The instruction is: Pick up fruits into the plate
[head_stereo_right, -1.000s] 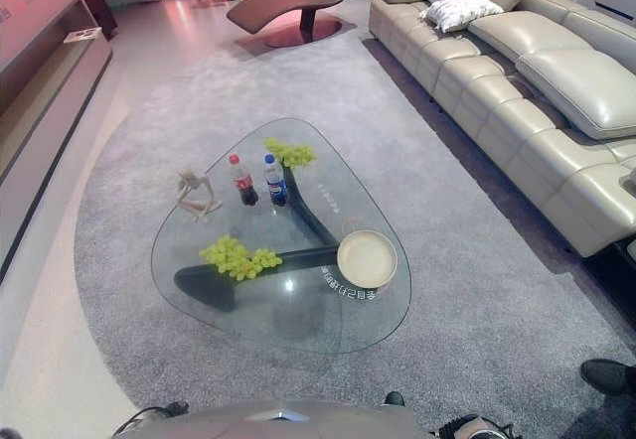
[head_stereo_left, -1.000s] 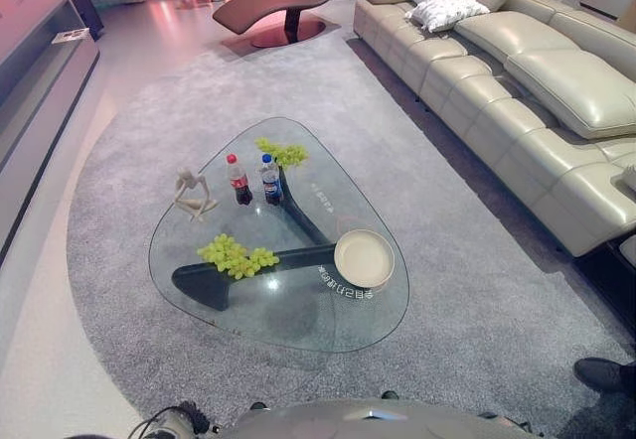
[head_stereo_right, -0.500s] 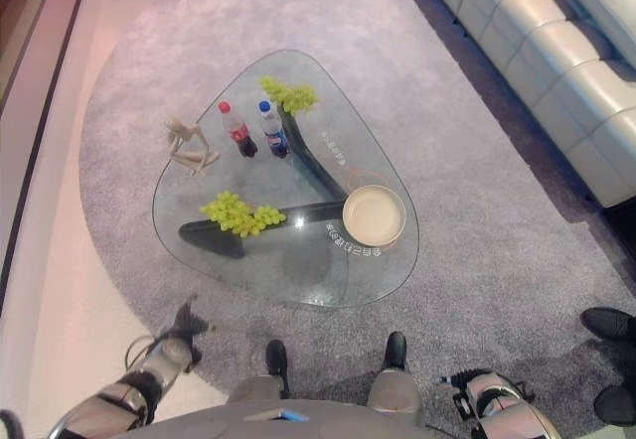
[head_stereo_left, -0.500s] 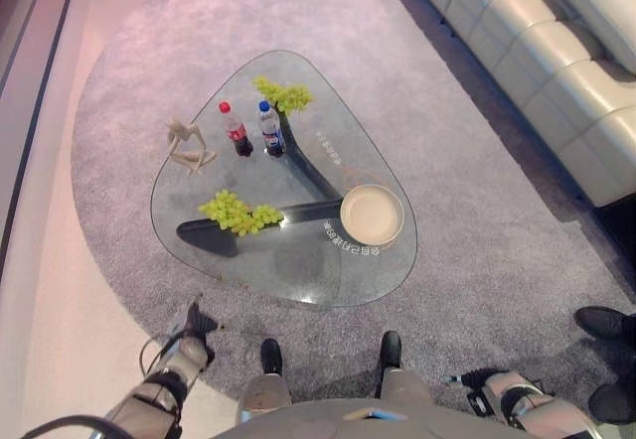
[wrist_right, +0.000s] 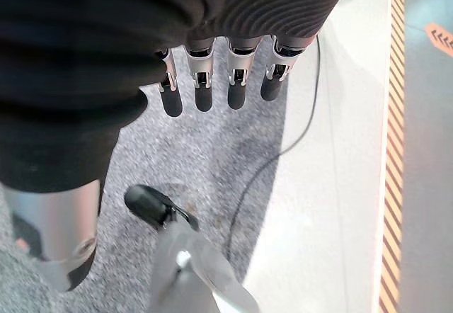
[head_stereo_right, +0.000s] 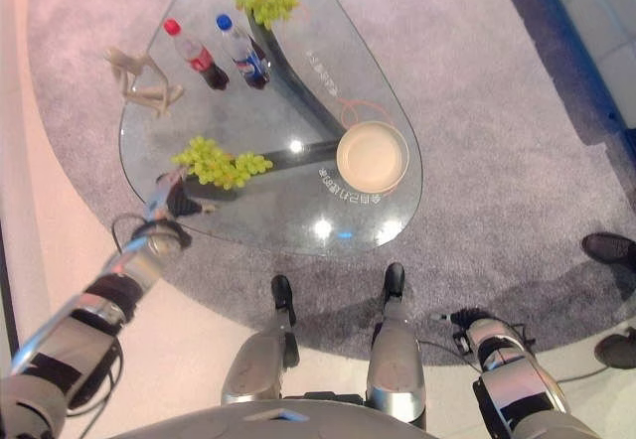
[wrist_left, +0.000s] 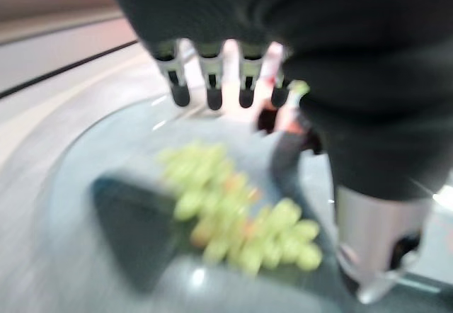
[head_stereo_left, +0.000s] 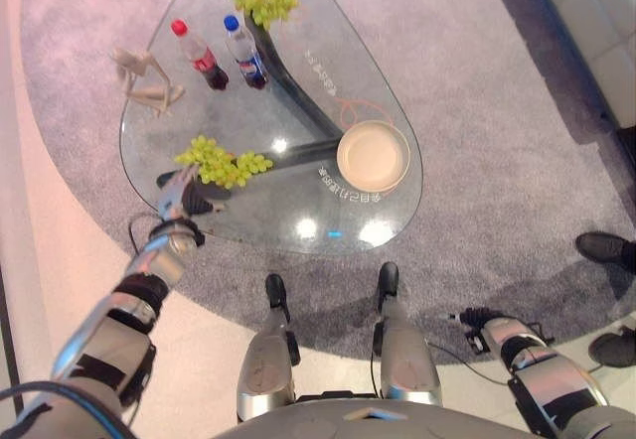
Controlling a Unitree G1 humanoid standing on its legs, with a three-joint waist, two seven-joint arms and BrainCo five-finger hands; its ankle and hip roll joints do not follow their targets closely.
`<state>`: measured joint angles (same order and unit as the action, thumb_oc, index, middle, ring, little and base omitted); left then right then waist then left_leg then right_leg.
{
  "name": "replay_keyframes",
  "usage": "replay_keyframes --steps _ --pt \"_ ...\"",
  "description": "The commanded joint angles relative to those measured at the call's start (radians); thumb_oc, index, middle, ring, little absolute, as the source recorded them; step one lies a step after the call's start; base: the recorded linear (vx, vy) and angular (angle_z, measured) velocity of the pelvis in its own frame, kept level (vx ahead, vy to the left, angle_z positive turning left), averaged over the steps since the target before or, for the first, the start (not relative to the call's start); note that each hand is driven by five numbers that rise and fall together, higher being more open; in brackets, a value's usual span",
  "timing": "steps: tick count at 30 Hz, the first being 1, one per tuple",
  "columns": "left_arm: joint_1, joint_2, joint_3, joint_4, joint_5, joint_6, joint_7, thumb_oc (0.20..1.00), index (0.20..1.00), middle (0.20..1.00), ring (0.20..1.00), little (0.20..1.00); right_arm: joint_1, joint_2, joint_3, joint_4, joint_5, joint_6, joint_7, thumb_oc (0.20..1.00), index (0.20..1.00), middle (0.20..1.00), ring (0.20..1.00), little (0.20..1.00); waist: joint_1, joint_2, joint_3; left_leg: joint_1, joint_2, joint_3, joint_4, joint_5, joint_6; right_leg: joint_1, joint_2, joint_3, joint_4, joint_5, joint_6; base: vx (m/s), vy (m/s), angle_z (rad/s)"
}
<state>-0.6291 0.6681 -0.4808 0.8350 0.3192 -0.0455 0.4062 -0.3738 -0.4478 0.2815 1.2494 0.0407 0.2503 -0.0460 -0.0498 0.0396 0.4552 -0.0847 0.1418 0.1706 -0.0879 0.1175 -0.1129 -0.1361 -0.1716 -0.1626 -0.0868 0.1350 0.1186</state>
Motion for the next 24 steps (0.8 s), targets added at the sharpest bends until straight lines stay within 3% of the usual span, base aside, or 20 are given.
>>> replay_keyframes --steps 1,8,10,14,20,24 --pt "-0.108 0.116 -0.032 -0.004 0.168 -0.003 0.035 1.0 1.0 1.0 1.0 1.0 -0.001 -0.046 0.021 0.011 0.027 -0.001 -0.016 1.0 1.0 1.0 1.0 1.0 -0.008 -0.005 0.027 -0.1 -0.077 -0.019 0.102 -0.1 0.048 -0.082 0.042 0.017 0.178 -0.135 -0.023 -0.03 0.004 0.02" --pt "-0.228 0.189 -0.106 0.045 0.385 0.057 0.082 1.0 1.0 1.0 1.0 1.0 -0.012 -0.077 0.022 0.002 0.024 -0.002 -0.003 1.0 1.0 1.0 1.0 1.0 -0.025 -0.009 0.06 -0.143 -0.084 -0.009 0.13 -0.1 0.047 -0.125 0.041 0.013 0.195 -0.128 -0.024 -0.01 0.002 0.01" --pt "-0.268 0.196 -0.135 0.08 0.45 0.119 0.106 1.0 1.0 1.0 1.0 1.0 -0.021 -0.083 0.029 -0.006 0.024 0.009 0.002 1.0 1.0 1.0 1.0 1.0 -0.031 -0.013 0.065 -0.176 -0.091 -0.01 0.151 -0.101 0.049 -0.16 0.045 0.017 0.212 -0.127 -0.027 0.0 0.006 -0.02" --pt "-0.314 0.195 -0.161 0.147 0.489 0.184 0.12 1.0 1.0 1.0 1.0 1.0 -0.032 -0.087 0.04 -0.013 0.026 0.017 0.002 1.0 1.0 1.0 1.0 1.0 -0.037 -0.018 0.065 -0.232 -0.098 -0.011 0.184 -0.106 0.051 -0.216 0.046 0.018 0.238 -0.128 -0.028 -0.01 -0.002 -0.04" --pt "-0.326 0.185 -0.193 0.217 0.608 0.178 0.094 1.0 1.0 1.0 1.0 1.0 -0.054 -0.099 0.054 -0.032 0.028 0.015 -0.002 1.0 1.0 1.0 1.0 1.0 -0.051 -0.024 0.065 -0.305 -0.104 -0.002 0.203 -0.1 0.051 -0.3 0.058 0.025 0.264 -0.123 -0.03 -0.02 0.01 -0.08" --pt "-0.326 0.182 -0.227 0.219 0.63 0.183 0.016 1.0 1.0 1.0 1.0 1.0 -0.07 -0.111 0.055 -0.05 0.023 0.022 -0.009 1.0 1.0 1.0 1.0 1.0 -0.058 -0.019 0.065 -0.346 -0.105 0.004 0.212 -0.095 0.05 -0.342 0.065 0.027 0.274 -0.121 -0.032 -0.01 0.014 -0.02"
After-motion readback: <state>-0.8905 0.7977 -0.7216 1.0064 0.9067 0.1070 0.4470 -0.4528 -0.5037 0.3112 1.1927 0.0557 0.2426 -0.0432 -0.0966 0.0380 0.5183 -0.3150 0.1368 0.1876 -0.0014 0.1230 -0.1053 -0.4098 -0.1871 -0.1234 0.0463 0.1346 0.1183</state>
